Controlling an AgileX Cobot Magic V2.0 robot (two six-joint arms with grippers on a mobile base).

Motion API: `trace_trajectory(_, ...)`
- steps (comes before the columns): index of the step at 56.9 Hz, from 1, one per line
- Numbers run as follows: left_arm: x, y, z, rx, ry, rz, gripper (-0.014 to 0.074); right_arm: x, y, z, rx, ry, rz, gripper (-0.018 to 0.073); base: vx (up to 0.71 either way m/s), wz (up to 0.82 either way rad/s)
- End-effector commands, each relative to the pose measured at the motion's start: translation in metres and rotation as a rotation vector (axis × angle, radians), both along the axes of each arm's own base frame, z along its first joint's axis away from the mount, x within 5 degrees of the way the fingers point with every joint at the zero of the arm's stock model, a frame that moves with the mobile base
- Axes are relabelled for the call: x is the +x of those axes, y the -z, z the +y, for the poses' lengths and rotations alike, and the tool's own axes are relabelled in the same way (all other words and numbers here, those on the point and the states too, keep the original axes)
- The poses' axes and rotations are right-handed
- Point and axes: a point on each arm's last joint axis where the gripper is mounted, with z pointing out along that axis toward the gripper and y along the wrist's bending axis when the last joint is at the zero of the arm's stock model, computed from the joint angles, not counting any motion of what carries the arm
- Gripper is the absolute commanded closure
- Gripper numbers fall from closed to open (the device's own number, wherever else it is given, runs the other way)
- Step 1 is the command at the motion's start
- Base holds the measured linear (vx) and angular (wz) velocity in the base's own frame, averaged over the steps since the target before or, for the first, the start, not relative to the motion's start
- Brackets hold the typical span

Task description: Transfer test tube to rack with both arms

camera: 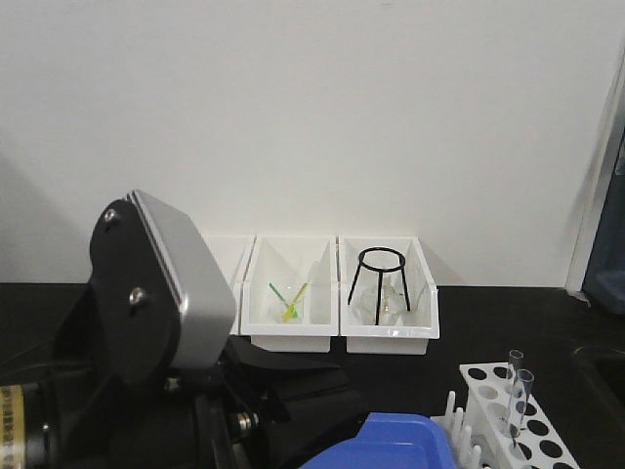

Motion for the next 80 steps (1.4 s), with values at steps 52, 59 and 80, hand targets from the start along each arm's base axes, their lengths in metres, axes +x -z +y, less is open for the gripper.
trace_trajectory(52,-0.007,-0.006,0.101,-0.049,-0.323,-0.235,0.0603,-0.01,-0.019,-0.004,0.02,0.019,-0.139,0.057,0.0,0.0)
trace_trajectory(59,-0.035,0.014,0.147,-0.068,-0.495,-0.293,0.0603,-0.01,-0.019,-0.004,0.02,0.019,-0.139,0.057,0.0,0.0)
trace_trajectory(80,-0.089,0.119,0.191,-0.039,-0.793,-0.365,0.0603,-0.01,-0.019,-0.004,0.02,0.019,-0.139,0.057,0.0,0.0)
